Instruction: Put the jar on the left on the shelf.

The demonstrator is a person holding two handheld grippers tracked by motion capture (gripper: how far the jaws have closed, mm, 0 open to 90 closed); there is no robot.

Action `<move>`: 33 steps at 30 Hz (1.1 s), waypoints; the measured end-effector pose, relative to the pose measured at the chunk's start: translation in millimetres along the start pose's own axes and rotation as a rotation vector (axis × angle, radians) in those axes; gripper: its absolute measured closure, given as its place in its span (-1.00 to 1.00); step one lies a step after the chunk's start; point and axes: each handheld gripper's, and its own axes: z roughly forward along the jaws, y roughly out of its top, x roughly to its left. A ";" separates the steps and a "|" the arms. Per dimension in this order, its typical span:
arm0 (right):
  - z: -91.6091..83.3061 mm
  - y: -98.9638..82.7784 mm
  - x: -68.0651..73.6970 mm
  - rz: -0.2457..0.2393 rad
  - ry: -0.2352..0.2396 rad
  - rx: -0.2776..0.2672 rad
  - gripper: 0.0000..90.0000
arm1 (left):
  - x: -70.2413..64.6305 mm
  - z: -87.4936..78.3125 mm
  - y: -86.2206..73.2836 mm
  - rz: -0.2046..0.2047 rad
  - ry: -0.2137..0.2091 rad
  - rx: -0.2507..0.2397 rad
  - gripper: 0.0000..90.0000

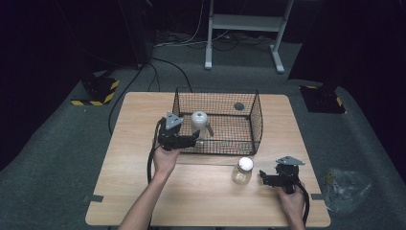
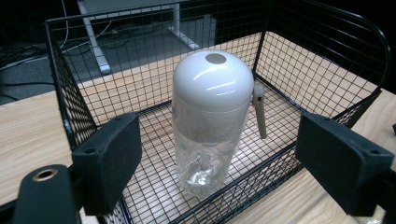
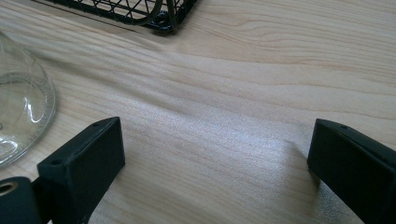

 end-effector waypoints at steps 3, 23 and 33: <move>0.0 0.0 0.0 0.000 0.000 0.000 -0.91 | 0.4 -4.8 -0.1 -0.005 -0.003 -0.009 -0.66; 0.0 0.0 0.0 0.000 0.000 0.000 -0.91 | 0.8 -32.3 -7.9 -0.028 -0.009 -0.039 -0.67; 0.0 0.0 0.0 0.000 0.000 0.000 -0.91 | -0.4 -43.4 -15.2 -0.037 -0.015 -0.048 -0.67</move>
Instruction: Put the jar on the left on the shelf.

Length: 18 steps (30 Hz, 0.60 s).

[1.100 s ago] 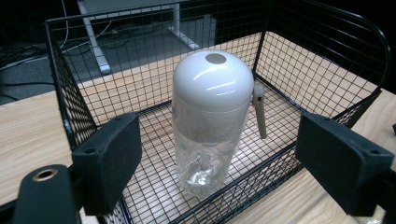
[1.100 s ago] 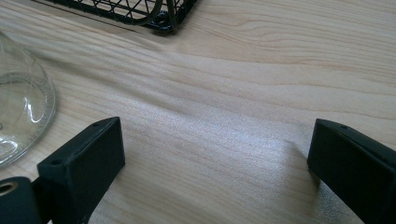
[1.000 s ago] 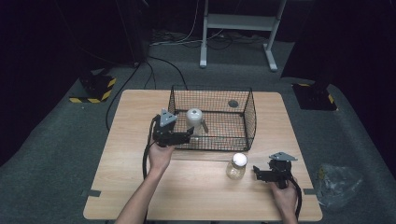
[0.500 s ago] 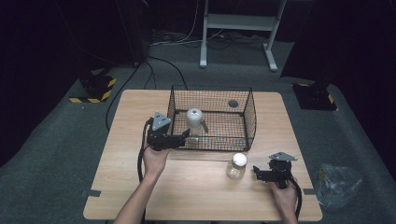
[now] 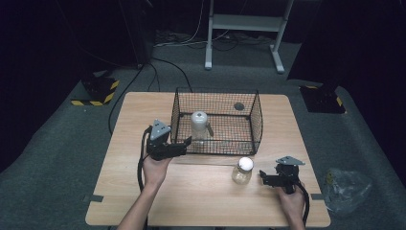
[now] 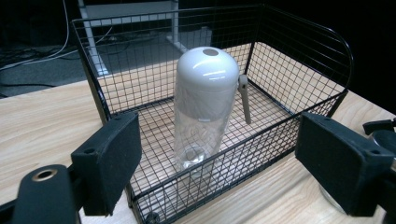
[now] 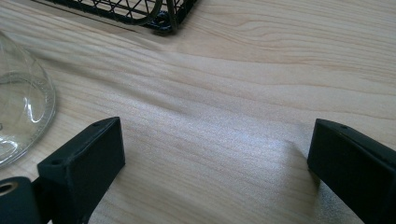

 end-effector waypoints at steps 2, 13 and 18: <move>0.0 0.0 0.0 0.000 0.000 0.000 -0.91 | -0.1 -2.4 -1.2 -0.002 0.001 -0.003 -0.67; 0.0 0.0 0.0 -0.001 0.000 0.000 -0.91 | 1.7 -14.8 -12.3 -0.022 0.008 -0.009 -0.67; 0.0 0.0 0.0 0.000 -0.001 0.000 -0.91 | 0.2 -20.9 -17.3 -0.016 0.020 -0.013 -0.67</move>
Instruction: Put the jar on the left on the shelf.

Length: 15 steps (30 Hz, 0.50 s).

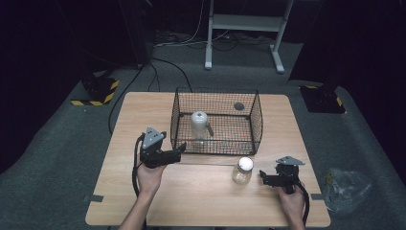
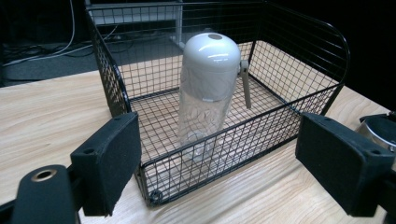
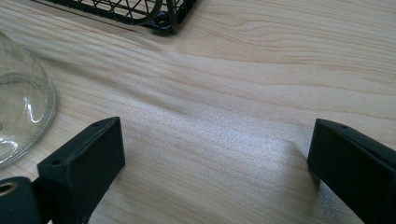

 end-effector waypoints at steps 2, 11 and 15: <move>0.0 0.0 0.0 0.000 0.000 0.000 -0.91 | -0.3 -2.5 -1.7 0.001 0.007 -0.006 -0.67; 0.0 0.0 0.0 0.000 0.000 0.000 -0.91 | 1.0 -9.7 -11.3 -0.016 0.016 -0.005 -0.67; 0.0 0.0 0.0 0.000 0.000 0.000 -0.91 | 0.3 -12.5 -15.0 -0.015 0.019 -0.003 -0.67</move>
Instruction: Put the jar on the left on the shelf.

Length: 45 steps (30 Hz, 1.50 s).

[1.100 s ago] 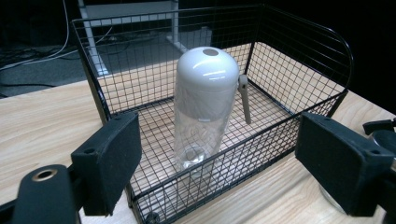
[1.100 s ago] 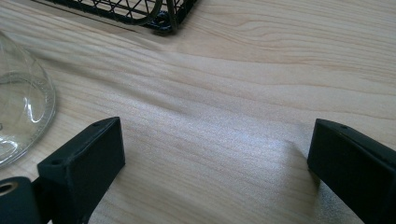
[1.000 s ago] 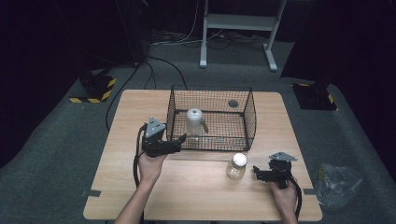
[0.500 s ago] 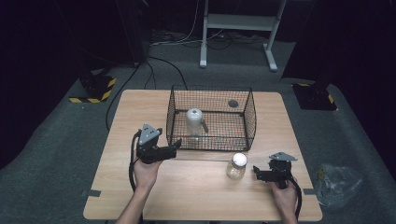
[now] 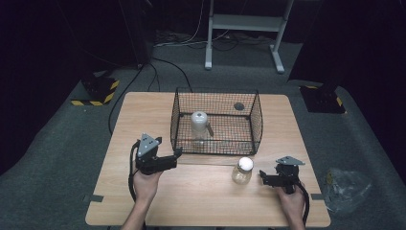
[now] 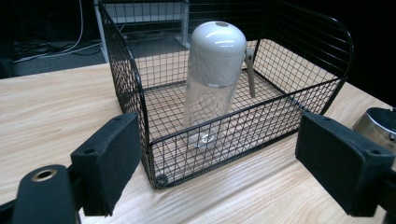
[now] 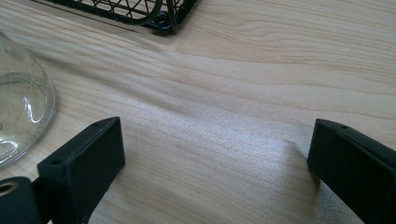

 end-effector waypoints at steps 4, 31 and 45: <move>0.0 0.0 0.0 0.000 0.000 0.000 -0.91 | -1.2 -1.4 -3.3 0.003 0.003 0.006 -0.67; 0.0 0.0 0.0 0.000 0.000 0.000 -0.91 | -1.8 -4.5 -30.5 -0.001 0.021 0.058 -0.69; 0.0 0.0 0.0 0.000 0.000 0.000 -0.91 | -1.4 1.1 -45.6 -0.016 0.037 0.100 -0.69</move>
